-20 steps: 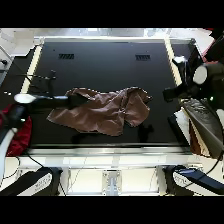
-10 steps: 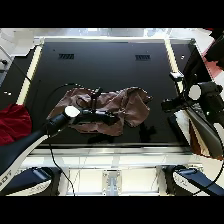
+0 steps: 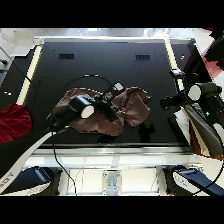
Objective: Fold the shirts.
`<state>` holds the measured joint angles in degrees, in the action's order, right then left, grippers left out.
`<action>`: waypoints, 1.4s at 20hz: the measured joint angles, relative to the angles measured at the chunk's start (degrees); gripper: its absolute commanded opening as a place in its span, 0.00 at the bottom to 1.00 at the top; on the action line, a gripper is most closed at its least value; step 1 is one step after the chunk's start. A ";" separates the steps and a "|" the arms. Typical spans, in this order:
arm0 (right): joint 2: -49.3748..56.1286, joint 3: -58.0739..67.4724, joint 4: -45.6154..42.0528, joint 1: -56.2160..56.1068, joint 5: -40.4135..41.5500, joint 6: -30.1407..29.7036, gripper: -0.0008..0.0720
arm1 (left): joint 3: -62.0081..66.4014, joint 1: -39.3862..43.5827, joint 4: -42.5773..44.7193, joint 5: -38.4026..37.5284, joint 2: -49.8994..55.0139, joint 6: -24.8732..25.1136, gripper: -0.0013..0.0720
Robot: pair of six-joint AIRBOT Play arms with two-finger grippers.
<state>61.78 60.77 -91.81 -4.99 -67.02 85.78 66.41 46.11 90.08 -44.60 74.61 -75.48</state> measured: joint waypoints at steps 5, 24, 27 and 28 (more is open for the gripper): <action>0.00 0.00 0.09 0.00 1.44 0.00 0.71 | 3.50 6.78 13.29 -11.23 10.29 -6.16 0.99; 0.37 -16.55 11.37 2.19 12.28 3.43 0.71 | 10.03 14.03 12.00 -10.80 23.08 -24.61 0.97; 0.42 -19.65 18.71 2.84 18.08 4.50 0.71 | 10.16 13.60 14.38 -11.87 24.17 -24.85 0.97; 0.42 -20.13 20.28 2.93 19.21 4.72 0.71 | 10.19 13.27 14.86 -12.07 24.57 -25.22 0.97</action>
<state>62.19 40.64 -71.53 -2.07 -47.81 90.50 76.60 59.37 104.95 -56.66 99.18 -100.71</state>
